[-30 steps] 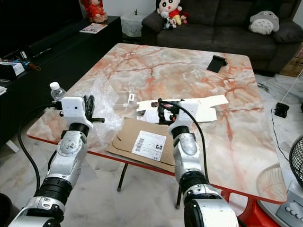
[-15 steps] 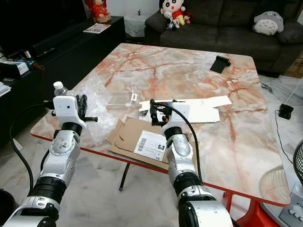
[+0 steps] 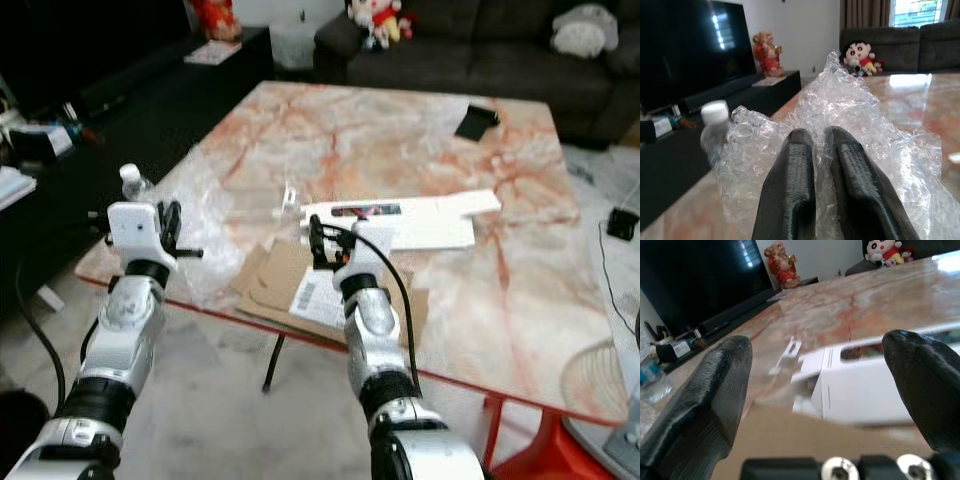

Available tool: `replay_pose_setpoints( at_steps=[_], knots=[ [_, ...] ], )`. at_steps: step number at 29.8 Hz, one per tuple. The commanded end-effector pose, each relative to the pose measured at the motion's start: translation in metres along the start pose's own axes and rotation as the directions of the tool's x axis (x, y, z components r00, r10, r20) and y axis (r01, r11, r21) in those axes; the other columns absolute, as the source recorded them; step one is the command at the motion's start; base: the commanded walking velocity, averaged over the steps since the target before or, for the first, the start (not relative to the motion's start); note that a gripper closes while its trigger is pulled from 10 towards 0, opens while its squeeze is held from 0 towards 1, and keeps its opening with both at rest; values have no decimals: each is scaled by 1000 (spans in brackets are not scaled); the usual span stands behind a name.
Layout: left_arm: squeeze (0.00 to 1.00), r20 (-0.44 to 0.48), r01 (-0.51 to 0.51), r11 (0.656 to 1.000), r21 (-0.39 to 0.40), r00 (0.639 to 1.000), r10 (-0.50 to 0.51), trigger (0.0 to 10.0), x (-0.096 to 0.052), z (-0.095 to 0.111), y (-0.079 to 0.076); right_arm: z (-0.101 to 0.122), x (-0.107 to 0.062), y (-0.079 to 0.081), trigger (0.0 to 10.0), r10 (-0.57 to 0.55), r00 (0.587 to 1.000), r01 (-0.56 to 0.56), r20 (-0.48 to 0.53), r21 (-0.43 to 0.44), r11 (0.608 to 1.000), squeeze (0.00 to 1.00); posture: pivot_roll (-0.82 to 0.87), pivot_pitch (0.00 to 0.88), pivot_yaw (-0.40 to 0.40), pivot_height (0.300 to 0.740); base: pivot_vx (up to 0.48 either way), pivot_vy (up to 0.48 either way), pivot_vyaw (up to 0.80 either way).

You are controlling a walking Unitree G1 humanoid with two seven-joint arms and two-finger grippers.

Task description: Picking trash to rubbish bin

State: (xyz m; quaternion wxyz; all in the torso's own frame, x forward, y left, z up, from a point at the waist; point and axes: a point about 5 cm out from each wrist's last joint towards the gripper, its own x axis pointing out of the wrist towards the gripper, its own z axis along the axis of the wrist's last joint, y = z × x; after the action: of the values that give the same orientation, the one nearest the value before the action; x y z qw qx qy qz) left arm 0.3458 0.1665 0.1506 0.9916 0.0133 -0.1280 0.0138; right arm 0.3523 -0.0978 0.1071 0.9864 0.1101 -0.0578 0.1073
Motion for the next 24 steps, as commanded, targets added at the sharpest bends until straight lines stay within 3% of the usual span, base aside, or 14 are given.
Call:
replay_pose_setpoints(
  at_steps=[1,13,24],
  knots=[
    [0,0,-8,1000,-7,1000,8,10000,-2,0,2,-1,-1,5,10000,22,1000,-22,1,-12,1000,0,48,0,59,740,-251,0,0],
    [0,9,-15,1000,-25,1000,15,10000,-1,3,-3,8,6,1,10000,24,1000,-24,8,-29,999,0,53,0,39,740,-251,0,0],
    [0,-37,-7,1000,-28,999,6,10000,-15,-10,-6,-8,-11,-6,10000,-1,1000,1,-20,-26,1000,0,43,21,38,740,-251,0,0]
  ],
)
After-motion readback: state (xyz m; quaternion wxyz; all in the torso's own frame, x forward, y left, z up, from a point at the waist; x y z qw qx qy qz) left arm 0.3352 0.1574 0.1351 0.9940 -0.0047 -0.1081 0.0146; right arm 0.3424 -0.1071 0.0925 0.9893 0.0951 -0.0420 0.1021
